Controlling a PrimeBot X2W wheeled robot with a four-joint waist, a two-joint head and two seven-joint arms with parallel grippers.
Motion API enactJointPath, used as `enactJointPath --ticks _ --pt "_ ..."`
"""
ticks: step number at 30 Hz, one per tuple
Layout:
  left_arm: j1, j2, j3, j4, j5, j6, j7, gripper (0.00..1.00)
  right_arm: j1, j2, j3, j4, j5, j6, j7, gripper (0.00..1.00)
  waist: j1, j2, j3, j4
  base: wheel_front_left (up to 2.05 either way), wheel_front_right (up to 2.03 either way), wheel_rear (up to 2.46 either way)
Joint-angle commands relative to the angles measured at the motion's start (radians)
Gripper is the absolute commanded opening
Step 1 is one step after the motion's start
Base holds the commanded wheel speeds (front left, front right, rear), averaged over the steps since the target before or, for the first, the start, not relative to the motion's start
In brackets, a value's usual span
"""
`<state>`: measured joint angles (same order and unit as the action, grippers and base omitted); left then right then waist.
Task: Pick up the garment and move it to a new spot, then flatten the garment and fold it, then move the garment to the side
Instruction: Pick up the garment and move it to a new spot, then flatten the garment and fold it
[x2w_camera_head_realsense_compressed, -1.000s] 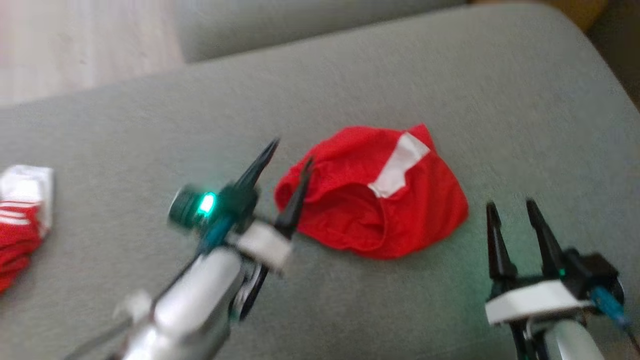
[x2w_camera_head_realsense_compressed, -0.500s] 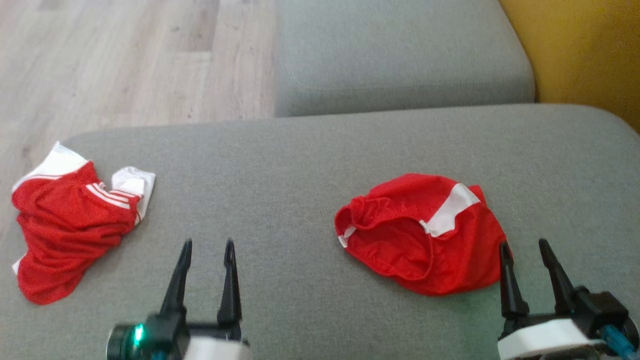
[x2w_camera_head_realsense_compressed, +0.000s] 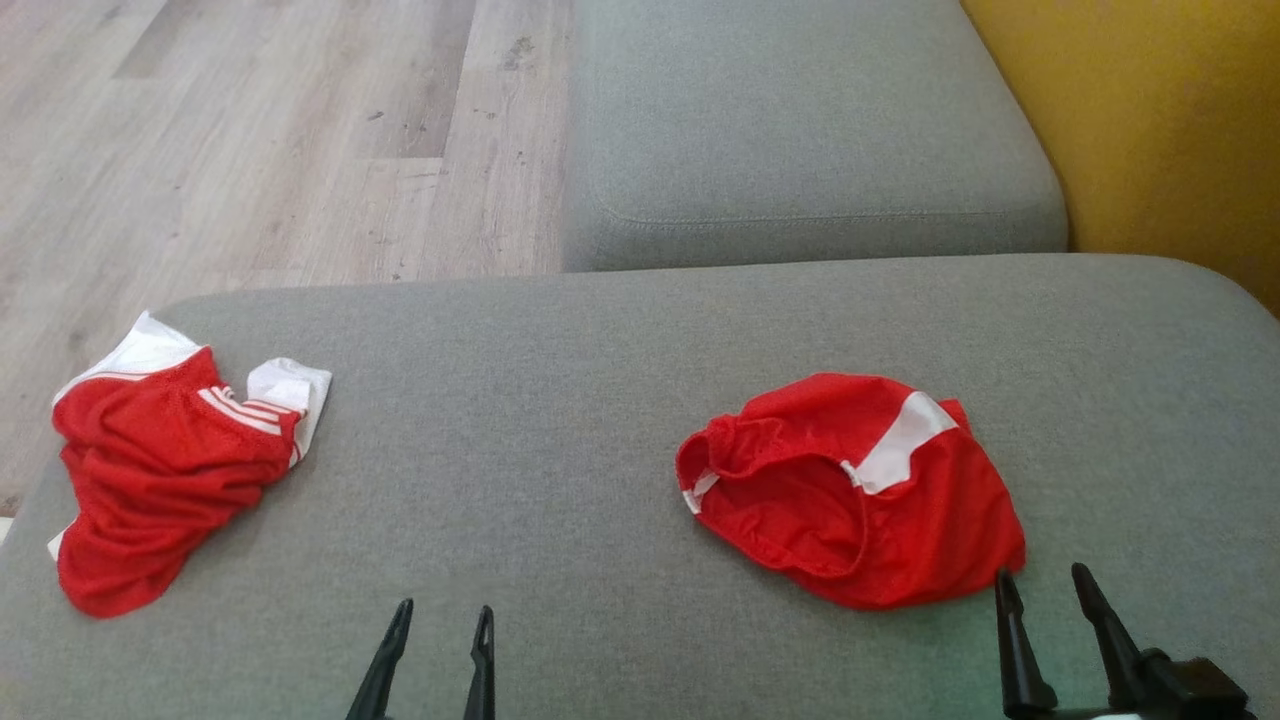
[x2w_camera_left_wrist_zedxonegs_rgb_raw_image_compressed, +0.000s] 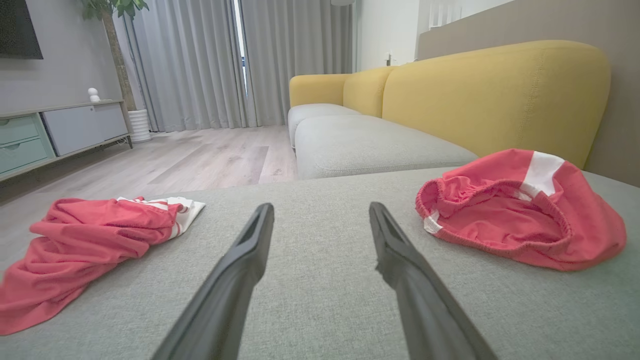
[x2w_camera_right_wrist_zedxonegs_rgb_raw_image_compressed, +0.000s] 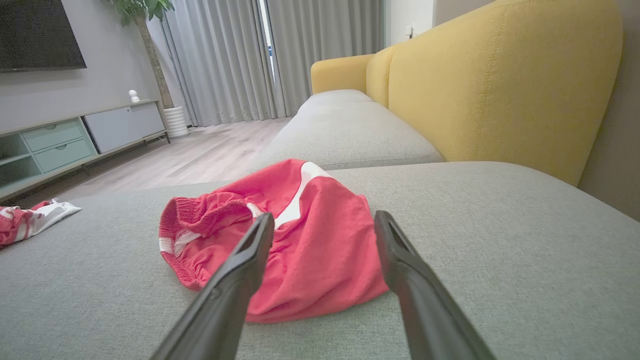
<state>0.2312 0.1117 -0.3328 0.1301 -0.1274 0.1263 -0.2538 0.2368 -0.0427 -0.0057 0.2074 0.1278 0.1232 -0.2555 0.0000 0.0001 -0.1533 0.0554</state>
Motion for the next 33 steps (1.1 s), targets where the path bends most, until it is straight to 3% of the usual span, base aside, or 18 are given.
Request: enactJointPath --ticks 1,24,33 --pt "-0.056 -0.016 0.042 -0.023 0.011 -0.006 -0.008 1.00 -0.046 -0.008 0.023 -0.028 -0.010 0.008 -0.006 1.00 0.0000 -0.0001 -0.001 0.001 0.00 0.00 0.00" --pt "-0.037 -0.057 0.093 0.011 0.029 -0.050 -0.008 1.00 -0.034 -0.008 0.040 -0.016 -0.030 0.008 -0.006 1.00 0.0000 -0.0001 -0.038 0.005 0.00 0.00 0.00" --pt "-0.053 -0.061 0.073 0.059 -0.011 -0.076 -0.008 1.00 -0.040 -0.008 0.052 -0.021 -0.040 0.008 -0.006 1.00 0.0000 -0.0001 -0.005 -0.033 0.00 0.00 0.00"
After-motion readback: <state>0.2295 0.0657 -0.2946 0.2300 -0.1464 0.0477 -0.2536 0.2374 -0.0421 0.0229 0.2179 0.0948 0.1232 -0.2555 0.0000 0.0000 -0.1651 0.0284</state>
